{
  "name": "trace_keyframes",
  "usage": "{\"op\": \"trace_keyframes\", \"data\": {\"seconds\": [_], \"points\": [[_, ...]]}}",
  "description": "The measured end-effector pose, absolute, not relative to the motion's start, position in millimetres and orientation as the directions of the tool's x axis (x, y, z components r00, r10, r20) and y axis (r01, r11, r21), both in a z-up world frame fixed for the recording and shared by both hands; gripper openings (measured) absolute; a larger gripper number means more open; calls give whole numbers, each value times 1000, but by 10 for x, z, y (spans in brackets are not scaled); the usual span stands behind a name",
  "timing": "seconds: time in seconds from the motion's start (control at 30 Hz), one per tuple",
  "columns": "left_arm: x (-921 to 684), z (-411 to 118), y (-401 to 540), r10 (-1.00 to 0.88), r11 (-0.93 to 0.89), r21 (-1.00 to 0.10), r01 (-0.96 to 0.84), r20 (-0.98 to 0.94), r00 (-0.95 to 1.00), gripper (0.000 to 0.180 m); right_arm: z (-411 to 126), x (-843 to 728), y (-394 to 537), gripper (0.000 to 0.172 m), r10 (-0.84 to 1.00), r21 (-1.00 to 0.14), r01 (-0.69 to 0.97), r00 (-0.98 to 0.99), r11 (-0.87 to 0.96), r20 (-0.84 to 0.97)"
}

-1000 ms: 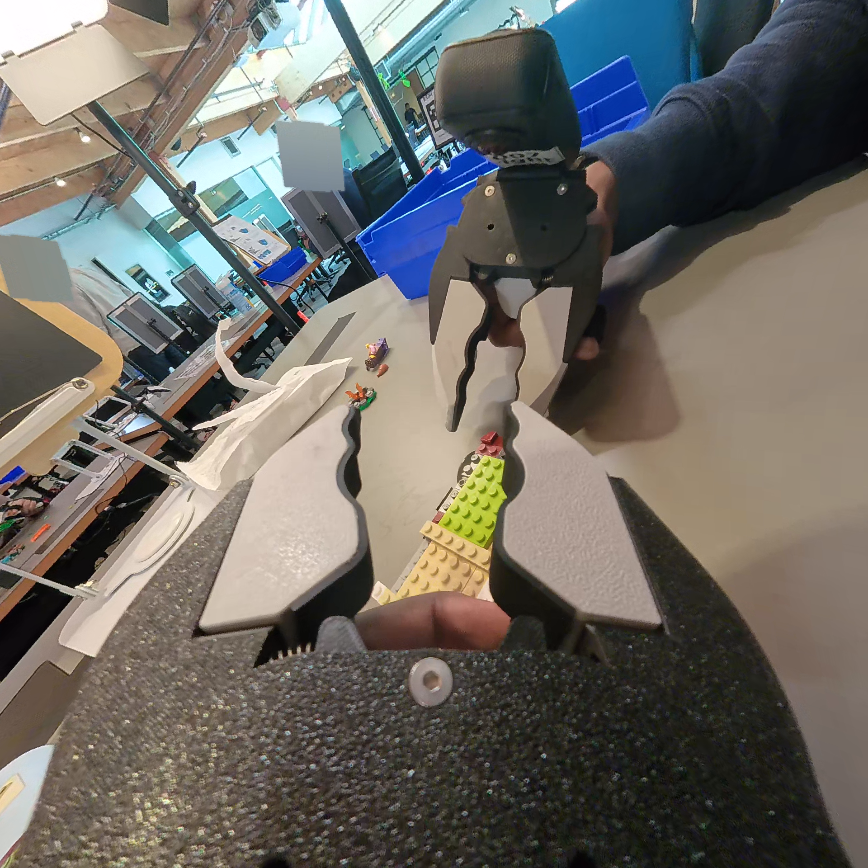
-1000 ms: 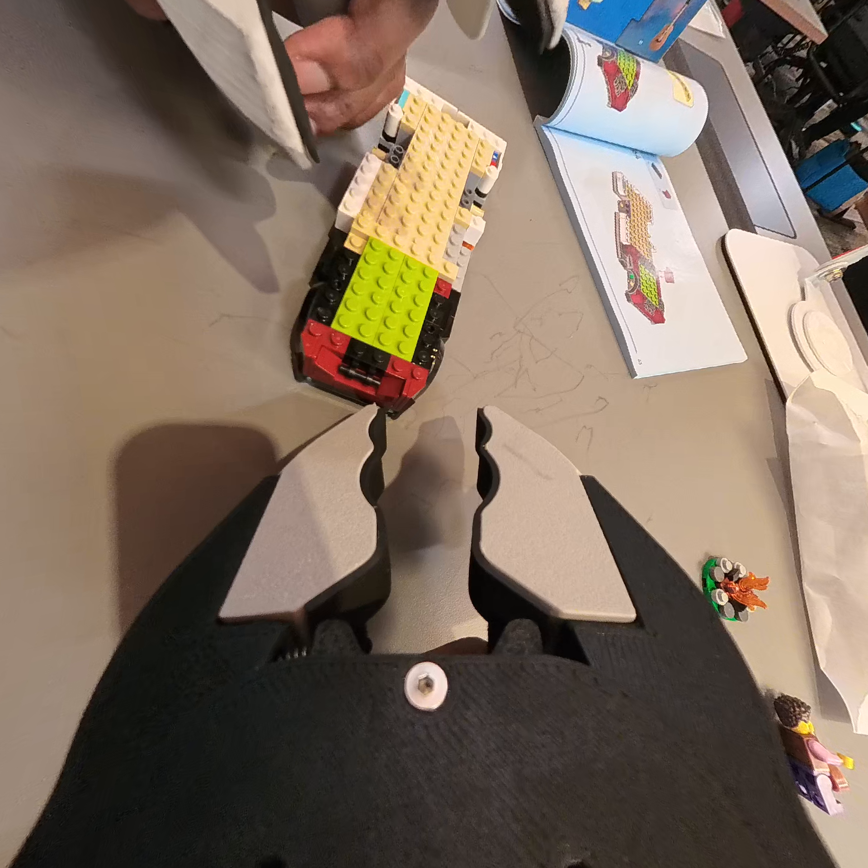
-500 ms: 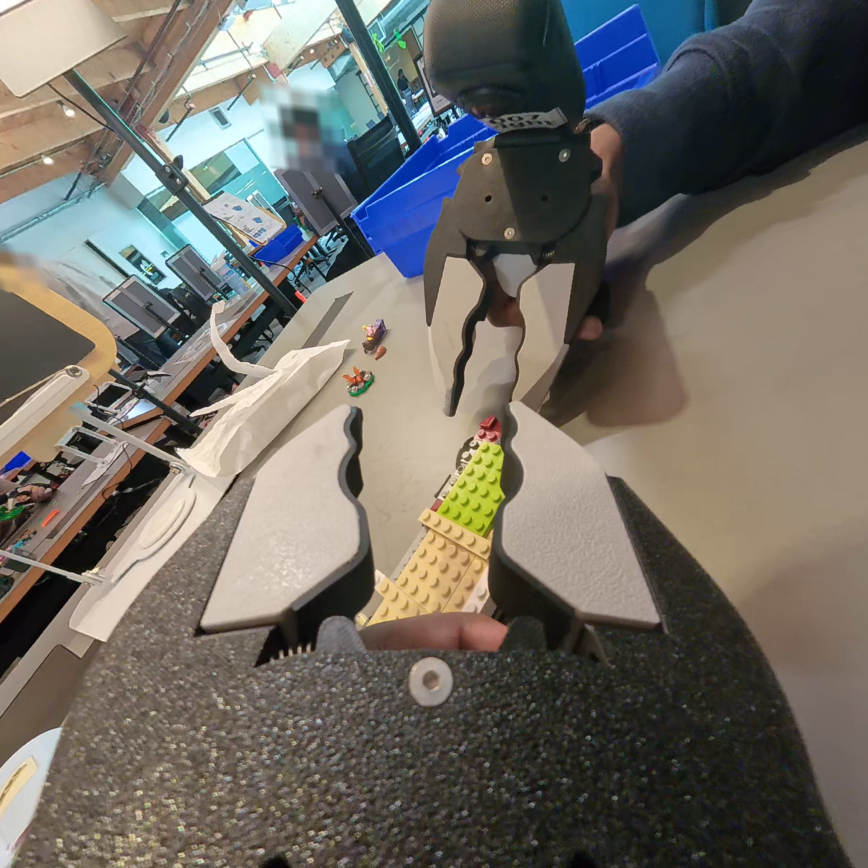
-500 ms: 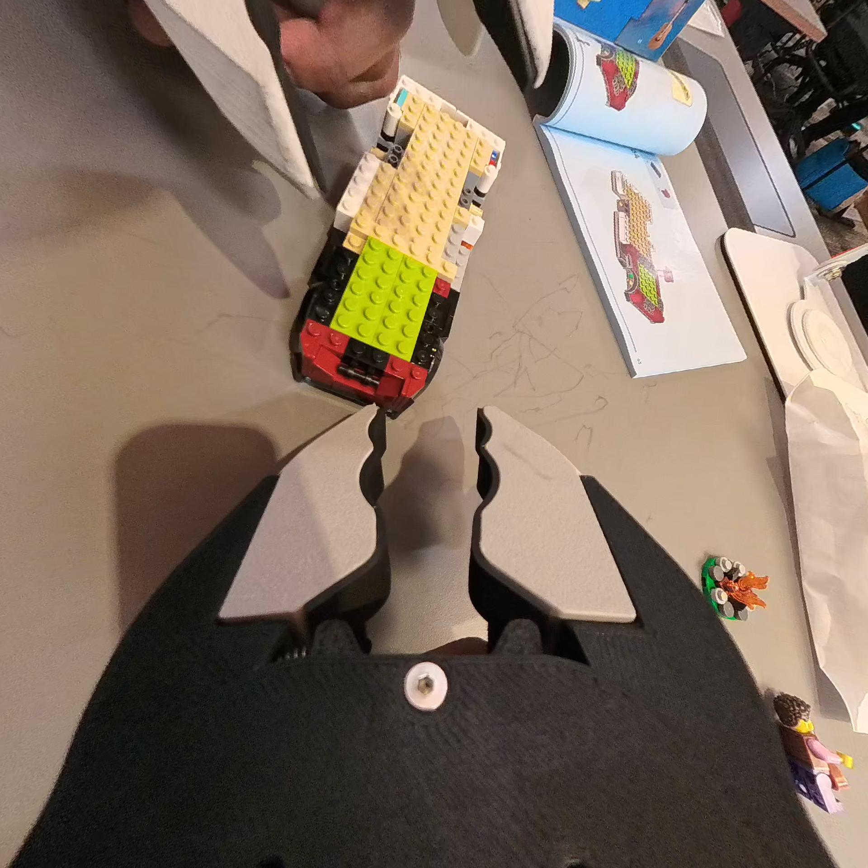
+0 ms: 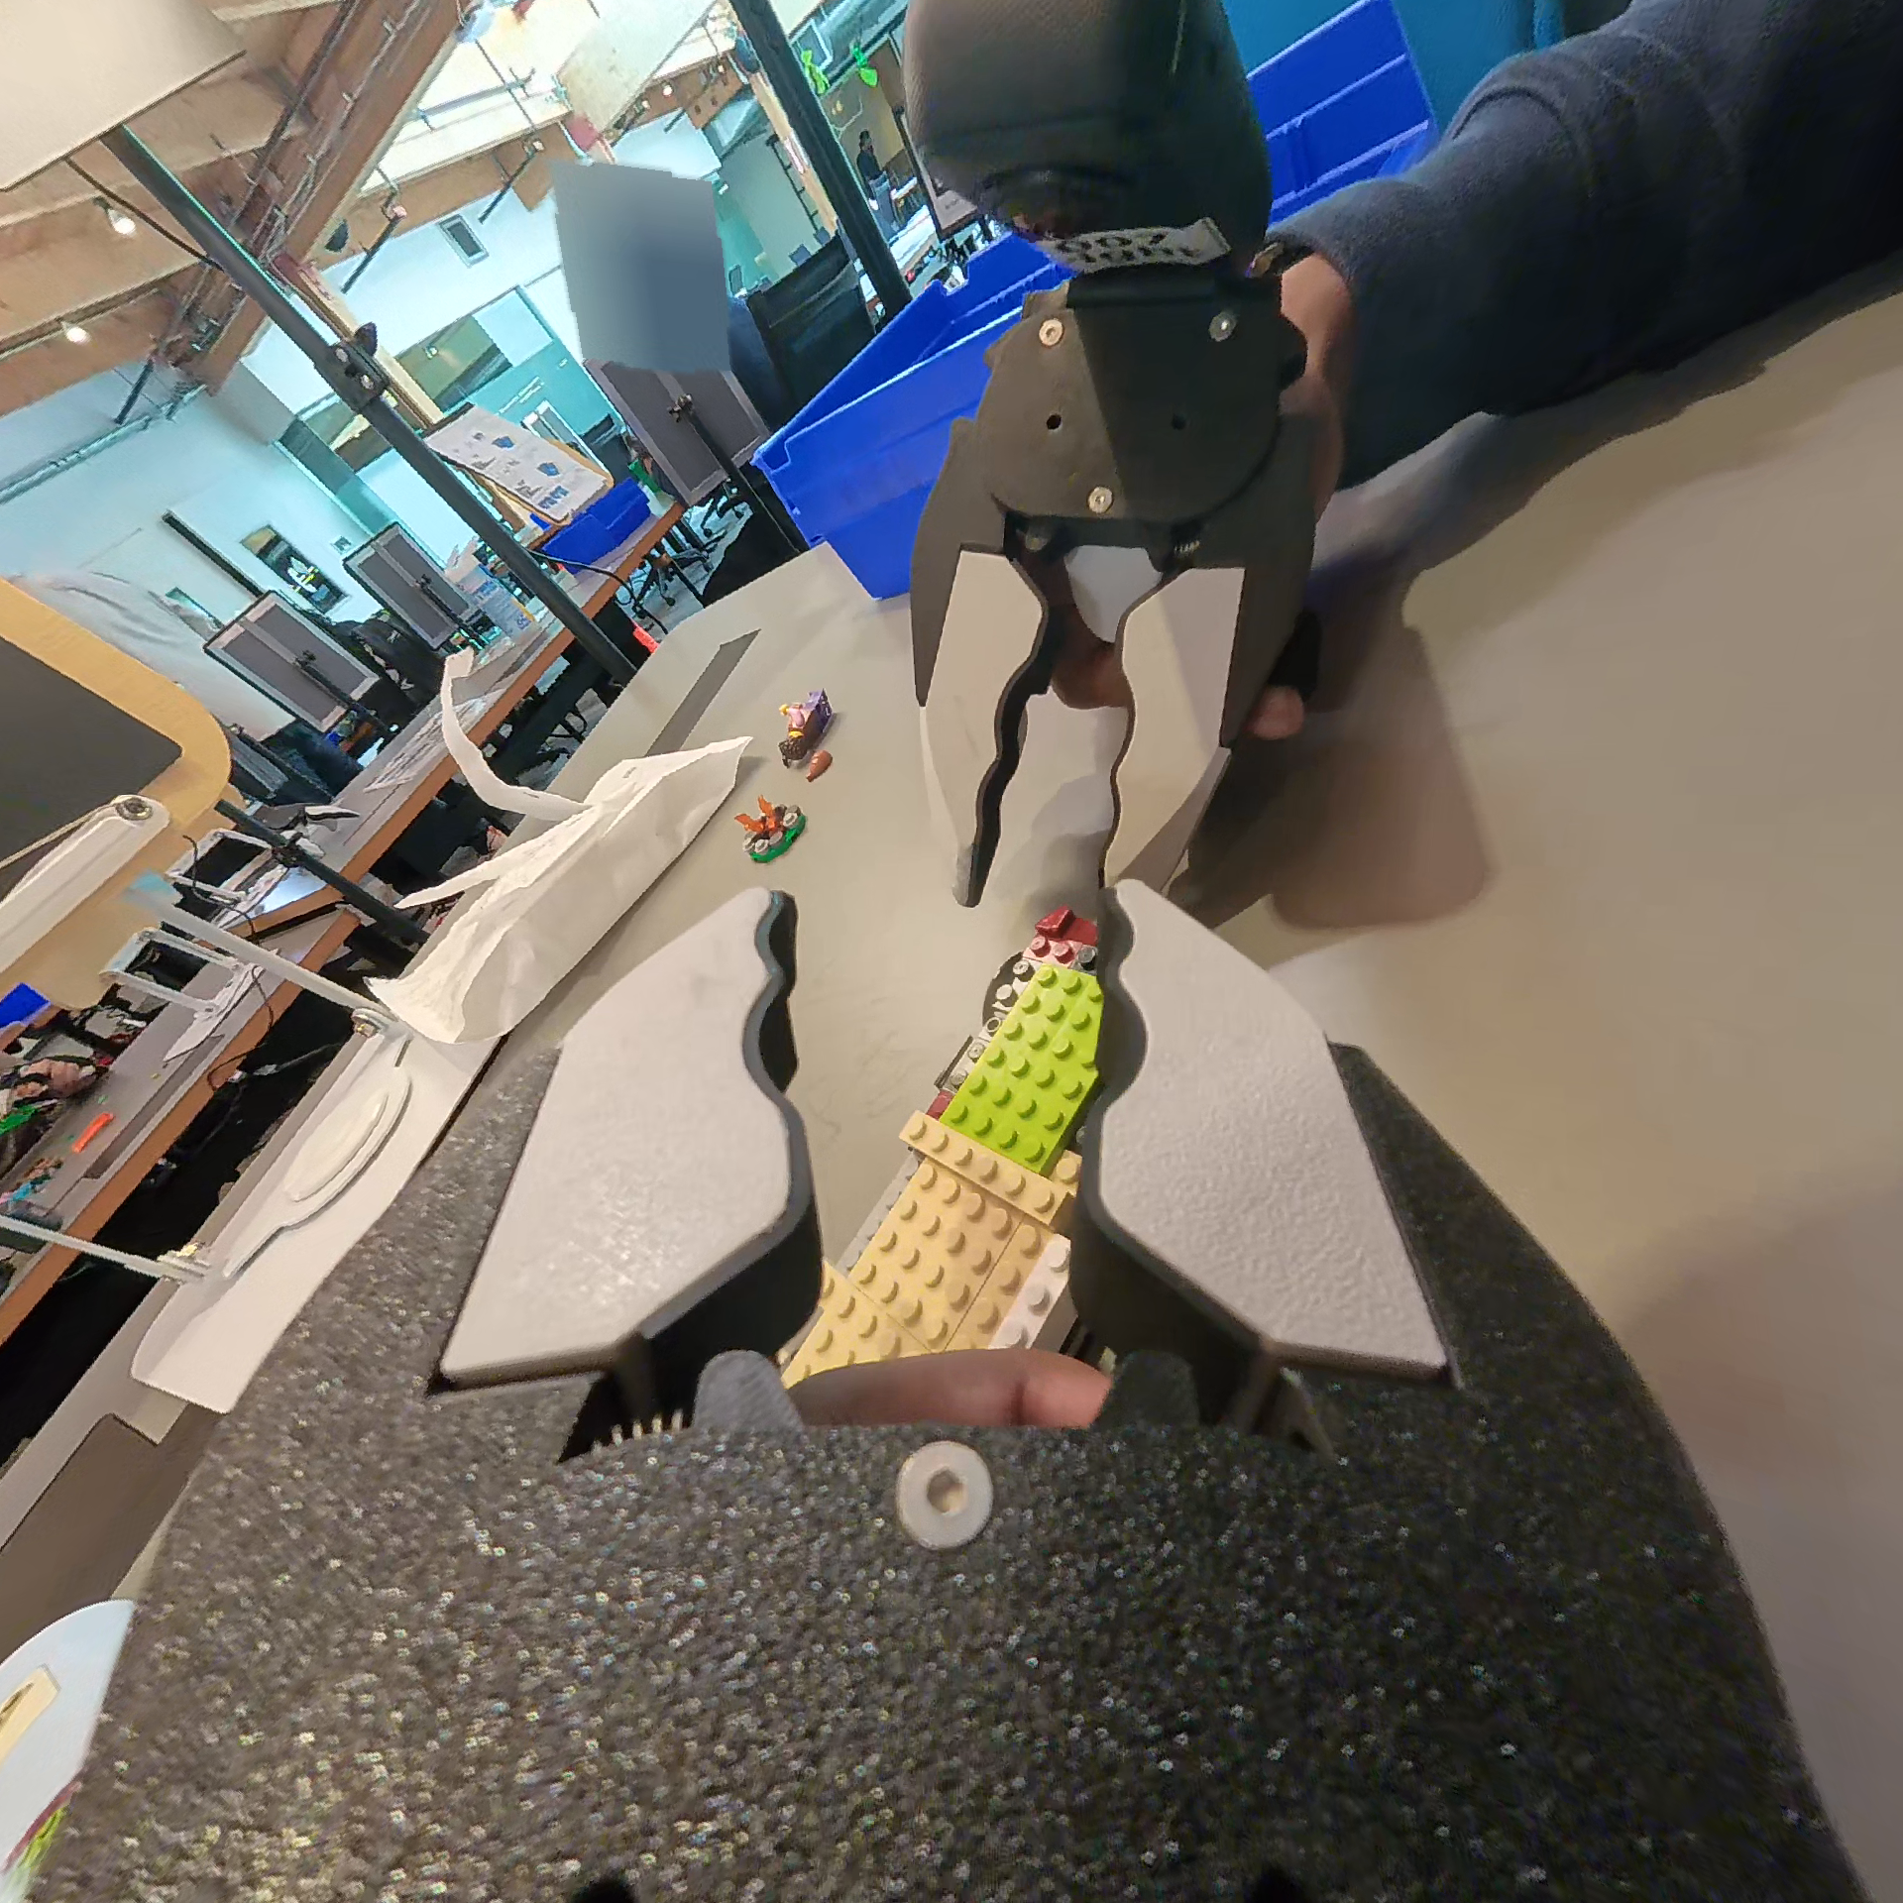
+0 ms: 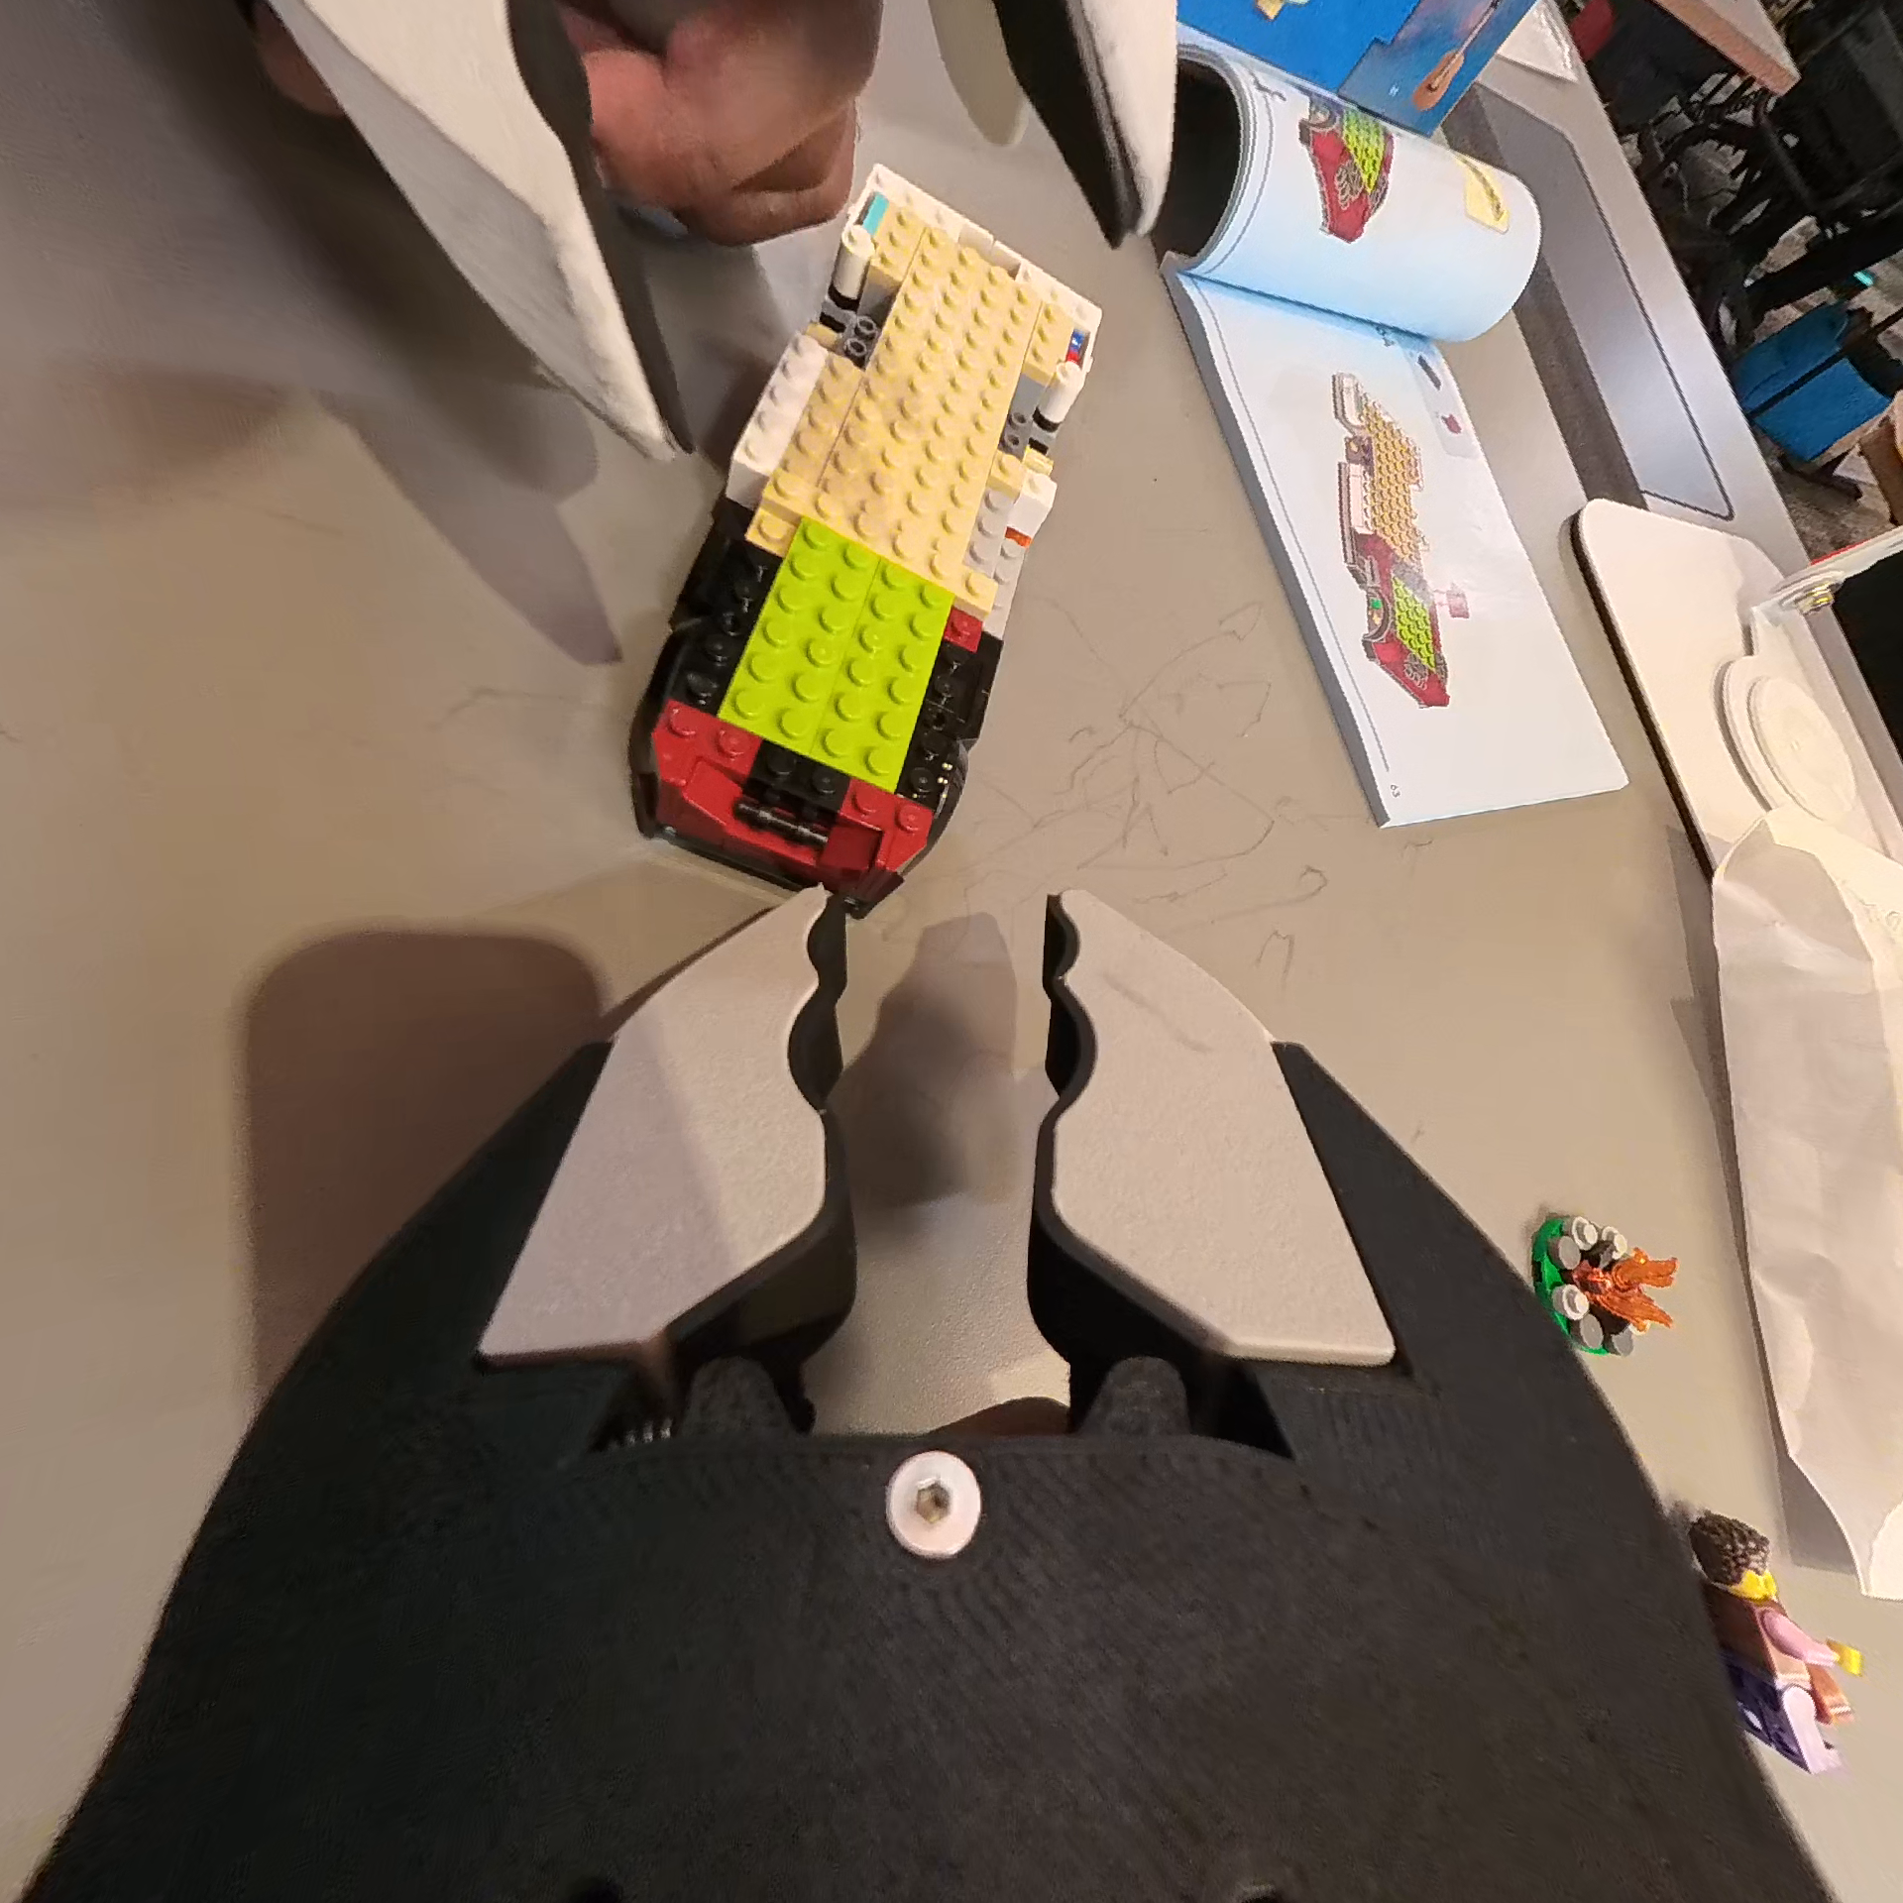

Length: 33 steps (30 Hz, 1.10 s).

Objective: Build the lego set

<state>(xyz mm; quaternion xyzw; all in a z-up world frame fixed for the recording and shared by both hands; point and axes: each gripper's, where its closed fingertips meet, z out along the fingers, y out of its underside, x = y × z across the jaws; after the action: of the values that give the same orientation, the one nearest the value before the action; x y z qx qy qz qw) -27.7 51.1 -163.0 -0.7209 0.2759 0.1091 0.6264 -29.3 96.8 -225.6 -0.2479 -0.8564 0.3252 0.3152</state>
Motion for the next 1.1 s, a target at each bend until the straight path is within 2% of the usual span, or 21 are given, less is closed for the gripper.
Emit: {"op": "trace_keyframes", "data": {"seconds": [0.57, 0.87, 1.1], "points": [[-249, -1716, 514, -275, -103, -809, -579, -536, 798, 53, -2240, -164, 1040, 37, 689, -712, 268, -604, 650, 401], [-249, -1616, 492, -239, -58, -779, -624, -596, 767, 53, -2214, -91, 1082, 37, 725, -705, 291, -521, 647, 451], [-294, -1420, 428, -197, 21, -811, -585, -577, 793, 54, -2224, -114, 1111, 36, 742, -708, 318, -512, 631, 432]]}}
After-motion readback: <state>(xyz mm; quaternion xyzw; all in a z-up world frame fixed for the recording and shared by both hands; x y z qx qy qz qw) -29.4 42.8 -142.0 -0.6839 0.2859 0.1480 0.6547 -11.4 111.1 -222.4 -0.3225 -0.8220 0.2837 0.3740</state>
